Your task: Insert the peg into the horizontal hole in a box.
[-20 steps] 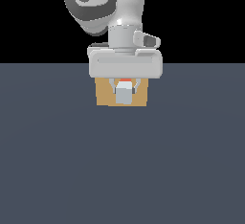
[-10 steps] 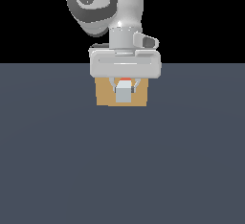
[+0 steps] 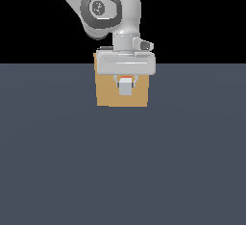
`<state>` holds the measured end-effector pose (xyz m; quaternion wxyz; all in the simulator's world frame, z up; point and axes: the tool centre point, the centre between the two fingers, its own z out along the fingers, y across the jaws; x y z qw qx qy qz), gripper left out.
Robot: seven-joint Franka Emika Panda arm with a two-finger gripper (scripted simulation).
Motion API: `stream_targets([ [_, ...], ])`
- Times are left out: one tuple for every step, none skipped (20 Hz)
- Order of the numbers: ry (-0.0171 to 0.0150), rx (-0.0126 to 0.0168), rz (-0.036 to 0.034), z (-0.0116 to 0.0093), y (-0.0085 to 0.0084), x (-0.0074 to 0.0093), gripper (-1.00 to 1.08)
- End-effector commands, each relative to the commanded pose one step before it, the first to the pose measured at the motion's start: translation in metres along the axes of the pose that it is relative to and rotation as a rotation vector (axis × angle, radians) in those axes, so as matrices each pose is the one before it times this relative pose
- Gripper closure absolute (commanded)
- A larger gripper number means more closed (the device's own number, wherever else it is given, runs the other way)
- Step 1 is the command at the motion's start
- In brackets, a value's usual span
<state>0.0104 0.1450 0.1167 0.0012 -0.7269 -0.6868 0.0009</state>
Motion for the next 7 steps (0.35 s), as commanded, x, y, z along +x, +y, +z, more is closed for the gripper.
stream_targets([
  [0.00103,-0.00445,0.00171,-0.00237,0.00151,0.01669,1.08],
  [0.0,0.0,0.0,0.00002,0.00019,0.00479,1.08],
  [0.00006,-0.00048,-0.00003,-0.0003,0.00012,0.00393,1.08],
  [0.0,0.0,0.0,0.00001,0.00016,0.00303,1.08],
  [0.0,0.0,0.0,0.00001,0.00012,0.00214,1.08],
  [0.0,0.0,0.0,0.0,0.00007,0.00126,1.08],
  [0.0,0.0,0.0,0.0,0.00003,0.00042,1.08],
])
